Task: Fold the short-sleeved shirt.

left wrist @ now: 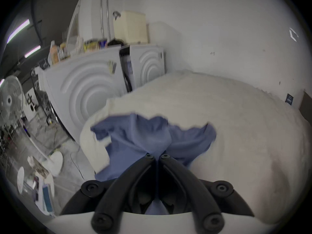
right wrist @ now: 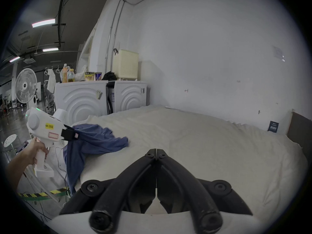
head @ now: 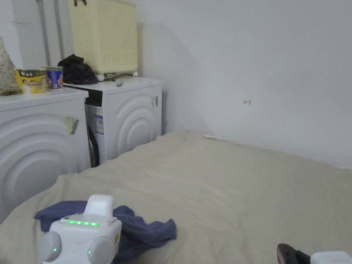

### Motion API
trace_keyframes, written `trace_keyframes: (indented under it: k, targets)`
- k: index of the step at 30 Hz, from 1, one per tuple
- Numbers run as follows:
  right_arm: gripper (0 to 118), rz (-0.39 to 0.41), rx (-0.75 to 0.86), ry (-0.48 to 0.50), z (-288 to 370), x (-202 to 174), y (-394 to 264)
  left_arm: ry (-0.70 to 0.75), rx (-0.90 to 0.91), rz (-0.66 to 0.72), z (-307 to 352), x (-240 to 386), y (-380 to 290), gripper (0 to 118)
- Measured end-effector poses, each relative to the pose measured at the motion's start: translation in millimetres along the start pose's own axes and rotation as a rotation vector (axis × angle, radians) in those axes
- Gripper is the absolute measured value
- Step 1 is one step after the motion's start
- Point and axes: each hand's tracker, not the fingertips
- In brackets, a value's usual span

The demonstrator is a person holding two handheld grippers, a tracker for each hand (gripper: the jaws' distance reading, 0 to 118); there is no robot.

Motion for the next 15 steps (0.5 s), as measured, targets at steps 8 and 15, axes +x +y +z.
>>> trace_keyframes:
  k: [8, 15]
  targets:
    - [0, -0.021, 0.080, -0.124, 67, 53, 15, -0.076, 0.274, -0.141, 114, 75, 94, 0]
    - [0, -0.067, 0.129, -0.295, 129, 110, 15, -0.379, 0.461, -0.194, 193, 166, 138, 0]
